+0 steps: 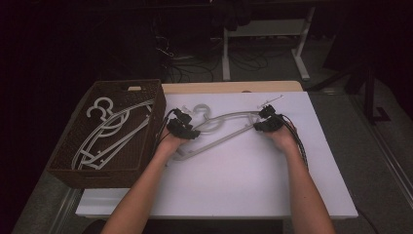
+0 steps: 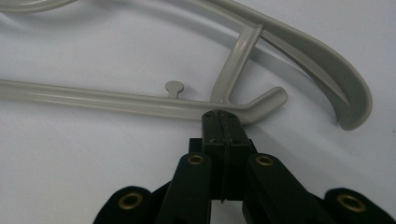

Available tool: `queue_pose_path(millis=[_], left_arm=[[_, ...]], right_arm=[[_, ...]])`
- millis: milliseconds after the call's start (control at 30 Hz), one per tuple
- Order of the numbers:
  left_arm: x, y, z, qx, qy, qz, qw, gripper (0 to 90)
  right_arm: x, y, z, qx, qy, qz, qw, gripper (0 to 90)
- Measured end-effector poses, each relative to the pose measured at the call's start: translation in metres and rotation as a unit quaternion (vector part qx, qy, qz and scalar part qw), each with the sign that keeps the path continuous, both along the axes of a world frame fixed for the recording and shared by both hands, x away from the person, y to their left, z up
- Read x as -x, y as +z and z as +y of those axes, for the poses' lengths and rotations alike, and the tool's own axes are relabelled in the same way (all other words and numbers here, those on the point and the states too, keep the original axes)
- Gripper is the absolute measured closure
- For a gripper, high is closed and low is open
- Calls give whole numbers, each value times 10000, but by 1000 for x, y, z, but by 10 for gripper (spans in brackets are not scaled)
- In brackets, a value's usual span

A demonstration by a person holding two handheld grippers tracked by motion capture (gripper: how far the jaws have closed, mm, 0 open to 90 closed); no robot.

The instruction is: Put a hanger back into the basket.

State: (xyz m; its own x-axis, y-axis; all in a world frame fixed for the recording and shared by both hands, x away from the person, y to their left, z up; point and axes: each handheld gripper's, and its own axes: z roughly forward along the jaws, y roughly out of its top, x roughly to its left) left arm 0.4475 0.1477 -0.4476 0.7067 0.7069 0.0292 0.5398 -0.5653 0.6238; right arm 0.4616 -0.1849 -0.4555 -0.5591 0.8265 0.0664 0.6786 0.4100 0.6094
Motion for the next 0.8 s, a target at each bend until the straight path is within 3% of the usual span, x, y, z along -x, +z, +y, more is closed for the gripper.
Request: queue_pose_path(millis=[67, 267, 400, 733, 800], left_arm=[[1, -2, -2, -93, -20, 0, 10000, 620], [2, -3, -2, -104, -49, -41, 9999, 663], [3, -4, -4, 21, -133, 31, 9999, 802], [5, -3, -5, 21, -46, -17, 10000, 818], [6, -1, -5, 59, 1, -22, 10000, 820]], right_arm=[[0, 0, 0, -2, -1, -3, 10000, 892], [0, 0, 0, 6, -4, -20, 10000, 892], [0, -1, 0, 1, -8, -16, 10000, 893], [1, -1, -2, -90, -46, -8, 9999, 891], [4, 4, -6, -310, -30, -34, 9995, 858]])
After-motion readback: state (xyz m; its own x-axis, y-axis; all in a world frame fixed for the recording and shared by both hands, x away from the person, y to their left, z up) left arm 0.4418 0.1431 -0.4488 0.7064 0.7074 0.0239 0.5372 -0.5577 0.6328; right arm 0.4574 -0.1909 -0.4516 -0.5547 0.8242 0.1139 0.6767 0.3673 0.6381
